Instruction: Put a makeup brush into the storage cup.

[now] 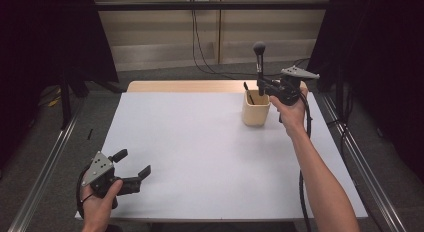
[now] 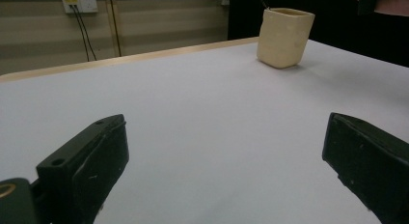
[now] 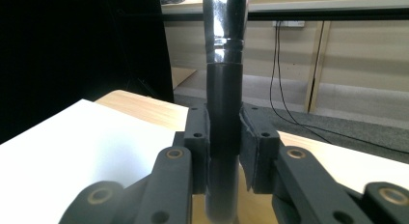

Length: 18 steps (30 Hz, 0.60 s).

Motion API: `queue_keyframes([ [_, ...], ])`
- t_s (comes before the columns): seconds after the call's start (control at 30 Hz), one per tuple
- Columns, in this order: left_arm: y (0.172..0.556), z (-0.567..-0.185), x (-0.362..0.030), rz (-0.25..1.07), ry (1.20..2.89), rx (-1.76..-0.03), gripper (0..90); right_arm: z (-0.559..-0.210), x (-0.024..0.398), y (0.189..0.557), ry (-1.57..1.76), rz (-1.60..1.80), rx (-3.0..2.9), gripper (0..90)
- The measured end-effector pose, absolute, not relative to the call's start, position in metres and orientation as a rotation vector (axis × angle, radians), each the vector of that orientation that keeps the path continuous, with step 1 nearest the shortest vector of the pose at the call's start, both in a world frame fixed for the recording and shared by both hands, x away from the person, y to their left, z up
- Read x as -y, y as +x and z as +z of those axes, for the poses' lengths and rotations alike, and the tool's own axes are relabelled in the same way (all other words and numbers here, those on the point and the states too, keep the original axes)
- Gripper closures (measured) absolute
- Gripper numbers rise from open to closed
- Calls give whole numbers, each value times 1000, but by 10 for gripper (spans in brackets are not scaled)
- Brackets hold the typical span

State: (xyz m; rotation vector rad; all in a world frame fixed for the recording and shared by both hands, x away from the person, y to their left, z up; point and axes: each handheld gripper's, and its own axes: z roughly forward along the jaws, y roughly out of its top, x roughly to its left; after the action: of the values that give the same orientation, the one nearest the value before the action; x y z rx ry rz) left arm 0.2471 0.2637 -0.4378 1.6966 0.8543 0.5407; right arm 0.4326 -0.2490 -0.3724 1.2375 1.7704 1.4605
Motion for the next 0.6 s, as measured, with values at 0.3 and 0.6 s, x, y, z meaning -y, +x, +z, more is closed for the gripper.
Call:
queue_keyframes([
  [0.3,247,-437,-264,541,1699,-851,25,-383,248,440,1263,1437,-1778,748],
  [0.6,247,-437,-265,540,1701,-850,25,-393,249,443,1285,1424,-1788,749],
])
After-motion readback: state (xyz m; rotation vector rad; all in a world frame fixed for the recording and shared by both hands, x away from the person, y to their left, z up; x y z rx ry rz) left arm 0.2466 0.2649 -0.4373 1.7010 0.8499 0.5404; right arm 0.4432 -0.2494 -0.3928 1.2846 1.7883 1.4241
